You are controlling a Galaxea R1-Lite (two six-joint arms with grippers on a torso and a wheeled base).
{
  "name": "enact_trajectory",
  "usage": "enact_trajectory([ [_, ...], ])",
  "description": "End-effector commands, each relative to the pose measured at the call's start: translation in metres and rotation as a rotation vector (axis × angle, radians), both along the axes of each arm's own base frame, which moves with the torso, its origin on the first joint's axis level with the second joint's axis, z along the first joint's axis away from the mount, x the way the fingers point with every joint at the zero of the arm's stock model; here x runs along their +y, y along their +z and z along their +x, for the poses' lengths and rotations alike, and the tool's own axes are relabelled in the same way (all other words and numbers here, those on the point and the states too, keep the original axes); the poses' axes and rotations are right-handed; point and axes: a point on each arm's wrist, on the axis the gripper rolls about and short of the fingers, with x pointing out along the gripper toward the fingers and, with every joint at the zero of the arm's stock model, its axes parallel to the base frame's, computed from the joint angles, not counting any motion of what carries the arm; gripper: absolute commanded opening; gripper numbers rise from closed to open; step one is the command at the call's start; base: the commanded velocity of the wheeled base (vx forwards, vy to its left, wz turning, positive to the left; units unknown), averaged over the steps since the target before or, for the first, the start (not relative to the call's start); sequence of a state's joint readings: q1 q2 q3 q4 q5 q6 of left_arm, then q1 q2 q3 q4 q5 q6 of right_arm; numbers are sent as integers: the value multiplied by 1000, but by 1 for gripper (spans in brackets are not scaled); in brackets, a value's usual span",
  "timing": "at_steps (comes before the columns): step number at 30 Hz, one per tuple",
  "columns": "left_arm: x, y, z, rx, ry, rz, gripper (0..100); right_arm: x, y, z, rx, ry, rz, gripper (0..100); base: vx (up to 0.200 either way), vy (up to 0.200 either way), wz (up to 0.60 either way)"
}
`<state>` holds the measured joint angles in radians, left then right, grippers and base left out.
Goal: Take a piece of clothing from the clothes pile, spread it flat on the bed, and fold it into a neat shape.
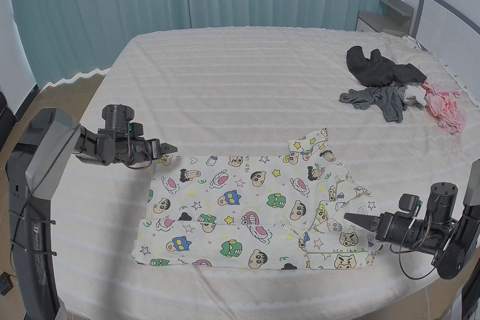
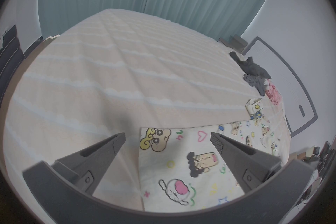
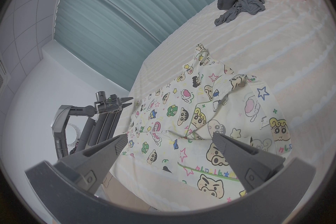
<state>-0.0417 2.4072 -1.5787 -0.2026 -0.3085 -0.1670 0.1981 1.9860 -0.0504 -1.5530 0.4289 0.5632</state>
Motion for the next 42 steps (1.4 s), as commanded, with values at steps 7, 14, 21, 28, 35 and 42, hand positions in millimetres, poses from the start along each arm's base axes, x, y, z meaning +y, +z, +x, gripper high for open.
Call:
enact_trajectory([
  [7,-2,-46,18,60,-5,-1,100,3,-1,0,-4,13,1,100,0,0,0],
  [14,-13,-45,17,64,-17,-15,100,1,-3,3,0,4,2,100,0,0,0],
  [21,-26,-42,19,63,-21,-45,0,-10,-2,42,-84,-74,11,100,0,0,0],
  [28,-22,-41,17,70,2,-41,0,-13,12,112,-61,-112,1,100,0,0,0],
  [35,-15,-17,13,47,60,-75,0,-15,13,200,44,-220,-119,100,0,0,0],
  [42,-8,-4,10,23,117,-48,0,-13,-10,243,65,-278,-223,100,0,0,0],
])
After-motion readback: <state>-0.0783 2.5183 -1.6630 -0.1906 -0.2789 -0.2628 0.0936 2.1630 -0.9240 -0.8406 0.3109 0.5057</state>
